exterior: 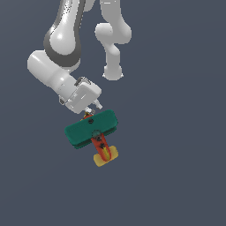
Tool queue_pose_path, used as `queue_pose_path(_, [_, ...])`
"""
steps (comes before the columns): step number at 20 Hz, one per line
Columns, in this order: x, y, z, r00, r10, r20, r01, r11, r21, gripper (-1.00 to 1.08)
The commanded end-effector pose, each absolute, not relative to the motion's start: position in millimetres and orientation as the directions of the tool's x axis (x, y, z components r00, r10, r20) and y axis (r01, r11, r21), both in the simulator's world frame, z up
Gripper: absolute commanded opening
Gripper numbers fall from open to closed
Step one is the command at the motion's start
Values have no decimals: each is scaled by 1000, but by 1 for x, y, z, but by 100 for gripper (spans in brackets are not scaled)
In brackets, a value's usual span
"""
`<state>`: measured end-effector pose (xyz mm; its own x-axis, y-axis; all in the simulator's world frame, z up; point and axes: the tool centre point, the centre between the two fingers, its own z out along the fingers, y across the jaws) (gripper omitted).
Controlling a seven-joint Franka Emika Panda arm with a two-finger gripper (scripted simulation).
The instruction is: Pick up the object and move it to a goal position.
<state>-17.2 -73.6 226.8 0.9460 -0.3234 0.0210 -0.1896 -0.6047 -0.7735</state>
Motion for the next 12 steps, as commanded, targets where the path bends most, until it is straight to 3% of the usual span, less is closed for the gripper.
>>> queue_pose_path(1, [-18, -77, 227, 944, -328, 21, -192, -603, -774, 28])
queue_pose_path(12, [-19, -88, 229, 936, -352, 12, -214, -595, -774, 28])
